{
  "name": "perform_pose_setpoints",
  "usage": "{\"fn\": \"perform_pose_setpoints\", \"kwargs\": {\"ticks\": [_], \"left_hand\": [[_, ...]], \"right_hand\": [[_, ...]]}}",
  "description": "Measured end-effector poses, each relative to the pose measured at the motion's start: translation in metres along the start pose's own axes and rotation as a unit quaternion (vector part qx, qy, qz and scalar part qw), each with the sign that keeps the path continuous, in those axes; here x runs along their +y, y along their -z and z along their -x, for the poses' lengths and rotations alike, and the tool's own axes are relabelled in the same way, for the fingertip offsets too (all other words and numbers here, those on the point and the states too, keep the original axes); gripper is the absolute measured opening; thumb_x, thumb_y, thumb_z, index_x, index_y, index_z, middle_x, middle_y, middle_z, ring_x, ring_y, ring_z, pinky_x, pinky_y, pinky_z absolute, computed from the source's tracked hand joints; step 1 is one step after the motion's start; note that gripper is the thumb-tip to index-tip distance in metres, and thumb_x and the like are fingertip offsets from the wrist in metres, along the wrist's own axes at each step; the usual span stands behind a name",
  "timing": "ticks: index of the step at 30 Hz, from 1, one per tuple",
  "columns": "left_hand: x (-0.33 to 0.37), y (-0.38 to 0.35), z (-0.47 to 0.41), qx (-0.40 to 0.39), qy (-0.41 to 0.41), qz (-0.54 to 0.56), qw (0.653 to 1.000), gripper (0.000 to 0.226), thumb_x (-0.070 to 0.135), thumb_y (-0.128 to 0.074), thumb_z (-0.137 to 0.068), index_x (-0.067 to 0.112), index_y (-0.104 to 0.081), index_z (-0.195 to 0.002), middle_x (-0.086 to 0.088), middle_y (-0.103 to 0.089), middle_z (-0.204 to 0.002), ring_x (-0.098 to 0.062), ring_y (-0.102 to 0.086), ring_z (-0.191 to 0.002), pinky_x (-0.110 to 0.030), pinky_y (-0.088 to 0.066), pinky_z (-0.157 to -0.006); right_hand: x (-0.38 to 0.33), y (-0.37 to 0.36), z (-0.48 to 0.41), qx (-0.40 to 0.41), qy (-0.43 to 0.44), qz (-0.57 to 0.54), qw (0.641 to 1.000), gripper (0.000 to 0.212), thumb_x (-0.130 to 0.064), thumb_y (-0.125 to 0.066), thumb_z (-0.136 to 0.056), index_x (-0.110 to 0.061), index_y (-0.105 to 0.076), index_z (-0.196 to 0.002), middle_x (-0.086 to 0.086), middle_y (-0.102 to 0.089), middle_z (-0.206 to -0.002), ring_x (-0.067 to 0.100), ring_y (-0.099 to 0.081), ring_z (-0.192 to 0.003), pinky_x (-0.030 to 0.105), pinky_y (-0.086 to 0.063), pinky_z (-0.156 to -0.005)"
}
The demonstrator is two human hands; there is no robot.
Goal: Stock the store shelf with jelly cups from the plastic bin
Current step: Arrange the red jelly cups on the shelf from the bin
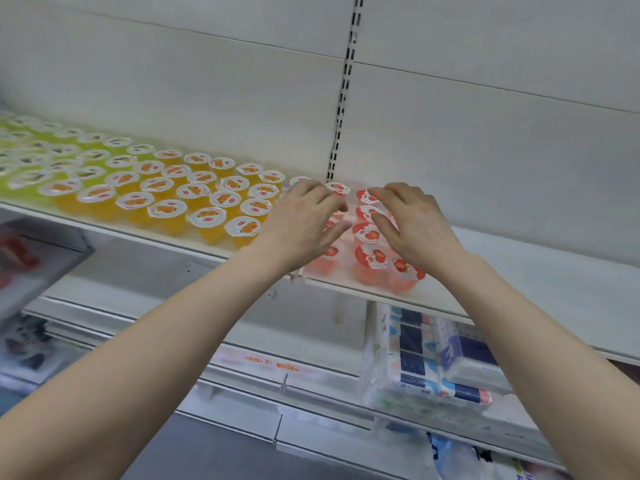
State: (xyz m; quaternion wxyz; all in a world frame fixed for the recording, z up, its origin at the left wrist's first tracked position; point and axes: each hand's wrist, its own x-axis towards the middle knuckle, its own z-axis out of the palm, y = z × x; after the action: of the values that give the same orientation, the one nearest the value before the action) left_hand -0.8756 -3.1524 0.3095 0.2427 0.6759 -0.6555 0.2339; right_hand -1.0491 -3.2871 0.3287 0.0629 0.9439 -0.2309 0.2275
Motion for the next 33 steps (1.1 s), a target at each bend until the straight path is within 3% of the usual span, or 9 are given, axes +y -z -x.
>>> {"fn": "perform_pose_setpoints", "kwargs": {"ticks": [8, 16, 21, 33], "left_hand": [[-0.113, 0.072, 0.089, 0.014, 0.07, -0.074, 0.995, 0.041, 0.048, -0.045, -0.092, 0.016, -0.067, -0.104, -0.004, -0.067, -0.102, -0.029, -0.056, -0.105, -0.038, -0.042, -0.096], [-0.24, 0.173, 0.226, -0.016, 0.134, -0.155, 0.979, 0.034, 0.043, -0.051, -0.091, 0.015, -0.066, -0.104, -0.006, -0.066, -0.101, -0.03, -0.058, -0.1, -0.041, -0.045, -0.093], [-0.297, 0.243, 0.327, -0.029, 0.205, -0.195, 0.959, 0.036, 0.042, -0.052, -0.088, 0.012, -0.066, -0.102, -0.007, -0.066, -0.099, -0.031, -0.059, -0.096, -0.041, -0.046, -0.09], [-0.38, 0.337, 0.547, -0.046, 0.438, -0.238, 0.866, 0.041, 0.044, -0.043, -0.09, 0.013, -0.065, -0.105, -0.005, -0.067, -0.104, -0.03, -0.058, -0.098, -0.037, -0.042, -0.093]], "right_hand": [[-0.133, -0.032, -0.052, 0.012, 0.105, -0.011, 0.994, 0.047, -0.04, -0.043, -0.093, -0.015, -0.059, -0.129, 0.01, -0.061, -0.119, 0.035, -0.06, -0.106, 0.046, -0.048, -0.085], [-0.324, -0.079, -0.108, 0.02, 0.215, -0.082, 0.973, 0.047, -0.04, -0.043, -0.095, -0.014, -0.058, -0.132, 0.013, -0.061, -0.122, 0.035, -0.057, -0.111, 0.048, -0.048, -0.091], [-0.452, -0.11, -0.128, 0.021, 0.284, -0.117, 0.951, 0.049, -0.04, -0.042, -0.094, -0.013, -0.057, -0.132, 0.011, -0.06, -0.122, 0.035, -0.057, -0.108, 0.045, -0.047, -0.087], [-0.694, -0.19, -0.166, -0.043, 0.441, -0.196, 0.875, 0.048, -0.037, -0.048, -0.09, -0.013, -0.058, -0.13, 0.009, -0.061, -0.121, 0.032, -0.056, -0.109, 0.043, -0.047, -0.088]]}}
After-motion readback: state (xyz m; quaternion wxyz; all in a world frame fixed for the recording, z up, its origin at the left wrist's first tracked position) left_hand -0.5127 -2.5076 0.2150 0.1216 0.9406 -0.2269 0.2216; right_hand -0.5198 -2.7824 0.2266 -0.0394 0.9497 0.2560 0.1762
